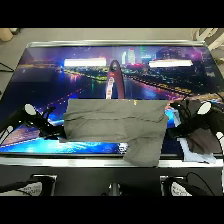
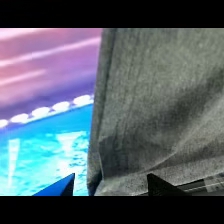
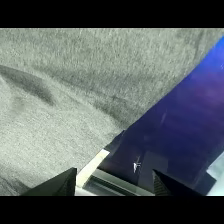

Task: Fold the shirts.

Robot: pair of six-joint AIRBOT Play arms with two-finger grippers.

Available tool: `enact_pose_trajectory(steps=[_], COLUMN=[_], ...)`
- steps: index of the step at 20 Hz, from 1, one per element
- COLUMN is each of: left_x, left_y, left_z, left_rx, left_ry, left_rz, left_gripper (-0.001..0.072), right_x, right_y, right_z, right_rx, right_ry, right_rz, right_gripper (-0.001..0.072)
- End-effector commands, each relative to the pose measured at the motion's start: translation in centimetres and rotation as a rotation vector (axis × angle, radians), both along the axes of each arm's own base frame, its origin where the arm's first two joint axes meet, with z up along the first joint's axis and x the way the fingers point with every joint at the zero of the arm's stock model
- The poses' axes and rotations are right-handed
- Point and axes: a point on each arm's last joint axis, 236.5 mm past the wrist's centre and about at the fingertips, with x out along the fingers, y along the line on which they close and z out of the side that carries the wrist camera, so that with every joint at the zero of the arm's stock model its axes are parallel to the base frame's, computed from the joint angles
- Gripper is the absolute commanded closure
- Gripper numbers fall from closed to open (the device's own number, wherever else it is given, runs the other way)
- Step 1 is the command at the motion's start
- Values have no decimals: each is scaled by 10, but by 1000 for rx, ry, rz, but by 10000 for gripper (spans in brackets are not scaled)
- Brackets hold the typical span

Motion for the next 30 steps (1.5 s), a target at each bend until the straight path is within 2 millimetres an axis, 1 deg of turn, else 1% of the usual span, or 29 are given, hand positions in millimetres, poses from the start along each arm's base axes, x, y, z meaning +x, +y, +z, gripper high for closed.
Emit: enact_pose_trajectory(steps=[1, 2, 3, 4, 5, 6, 10, 12, 13, 14, 15, 16, 17, 18, 19, 20, 21, 22, 23, 24, 25, 27, 28, 29, 30], left_x=[15, 19, 20, 21, 21, 20, 19, 19, 19, 20, 24, 31, 41, 55, 68, 84, 100, 121, 140, 158, 174, 205, 217, 226, 231], left_y=[-6, -8, -10, -11, -13, -14, -14, -14, -14, -14, -14, -13, -13, -12, -11, -10, -8, -6, -4, -2, -1, -5, -10, -16, -22], left_z=[-7, -7, -7, -6, -6, -5, -1, 0, 0, 2, 6, 15, 27, 44, 61, 79, 94, 107, 114, 117, 116, 105, 97, 85, 74], left_rx=[-17, -23, -31, -36, -43, -48, -51, -51, -51, -51, -54, -57, -57, -53, -49, -43, -38, -31, -26, -24, -25, -54, -83, -113, -146], left_ry=[-65, -75, -80, -80, -80, -77, -80, -83, -84, -92, -117, -163, -219, -285, -345, -400, -444, -491, -525, -540, -539, -525, -504, -471, -439], left_rz=[52, 64, 72, 75, 76, 73, 68, 68, 68, 63, 42, 15, -9, -20, -20, -8, 10, 40, 63, 80, 96, 120, 131, 155, 176], left_gripper=[309, 350, 452, 660, 681, 680, 680, 680, 681, 681, 681, 681, 681, 682, 682, 683, 683, 684, 684, 684, 684, 683, 682, 682, 681], right_x=[-20, -30, -39, -44, -46, -48, -51, -48, -47, -43, -34, -18, 0, 23, 47, 76, 103, 132, 155, 175, 192, 223, 235, 243, 246], right_y=[19, 26, 32, 38, 47, 52, 51, 55, 56, 55, 53, 49, 46, 43, 40, 33, 24, 15, 9, 5, 8, 19, 24, 29, 37], right_z=[-12, -19, -26, -33, -38, -43, -61, -64, -62, -60, -54, -42, -24, 0, 23, 47, 66, 82, 88, 88, 84, 71, 60, 47, 35], right_rx=[73, 97, 116, 141, 175, 191, 166, 180, 186, 184, 183, 177, 172, 171, 169, 146, 120, 95, 85, 92, 128, 221, 244, 247, 253], right_ry=[55, 80, 100, 103, 97, 96, 74, 58, 54, 46, 10, -57, -122, -197, -269, -358, -441, -519, -561, -584, -591, -600, -603, -596, -581], right_rz=[-15, -23, -35, -44, -61, -80, -116, -143, -147, -143, -119, -82, -51, -25, -12, -15, -33, -63, -93, -120, -151, -231, -267, -283, -284], right_gripper=[158, 151, 151, 151, 151, 151, 171, 270, 465, 687, 694, 694, 694, 694, 694, 694, 694, 694, 694, 694, 694, 694, 694, 693, 693])
